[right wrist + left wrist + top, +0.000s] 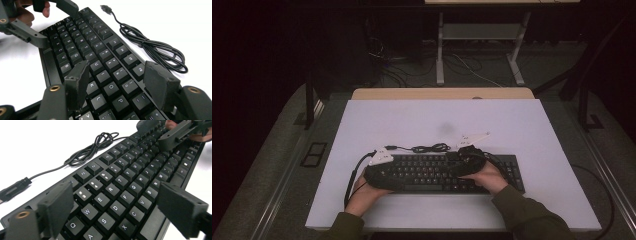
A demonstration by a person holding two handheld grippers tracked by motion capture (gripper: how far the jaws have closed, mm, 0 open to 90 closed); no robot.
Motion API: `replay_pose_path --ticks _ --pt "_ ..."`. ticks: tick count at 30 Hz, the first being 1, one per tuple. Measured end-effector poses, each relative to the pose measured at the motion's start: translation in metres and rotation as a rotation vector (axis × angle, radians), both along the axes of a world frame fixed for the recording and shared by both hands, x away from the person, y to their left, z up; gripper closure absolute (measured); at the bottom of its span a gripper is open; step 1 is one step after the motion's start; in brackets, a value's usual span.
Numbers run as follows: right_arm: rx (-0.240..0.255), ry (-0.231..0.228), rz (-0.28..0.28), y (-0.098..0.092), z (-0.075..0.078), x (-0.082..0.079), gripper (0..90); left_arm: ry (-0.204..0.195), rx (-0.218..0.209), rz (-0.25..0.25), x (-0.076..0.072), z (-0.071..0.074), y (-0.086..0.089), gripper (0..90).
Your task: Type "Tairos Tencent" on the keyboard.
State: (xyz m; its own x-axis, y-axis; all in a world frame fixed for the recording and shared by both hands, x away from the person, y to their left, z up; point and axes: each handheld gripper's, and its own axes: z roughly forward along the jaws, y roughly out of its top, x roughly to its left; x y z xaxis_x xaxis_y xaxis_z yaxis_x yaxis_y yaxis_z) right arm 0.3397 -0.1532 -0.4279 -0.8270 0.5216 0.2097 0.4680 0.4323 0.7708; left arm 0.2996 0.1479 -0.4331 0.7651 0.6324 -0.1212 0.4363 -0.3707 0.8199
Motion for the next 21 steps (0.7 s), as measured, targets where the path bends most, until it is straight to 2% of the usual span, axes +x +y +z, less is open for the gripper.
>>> replay_pose_path --ticks 7,13,21 --pt "0.004 0.0 -0.025 -0.006 0.0 -0.003 35.7 0.005 0.008 -0.011 0.004 0.002 -0.002 29.3" --pt "0.004 -0.004 -0.045 -0.012 0.0 -0.004 35.1 0.012 0.002 -0.036 0.008 0.003 -0.004 53.3" --pt "0.013 -0.006 -0.07 -0.018 0.0 -0.007 34.5 0.058 -0.001 -0.06 0.016 0.004 -0.008 83.8"
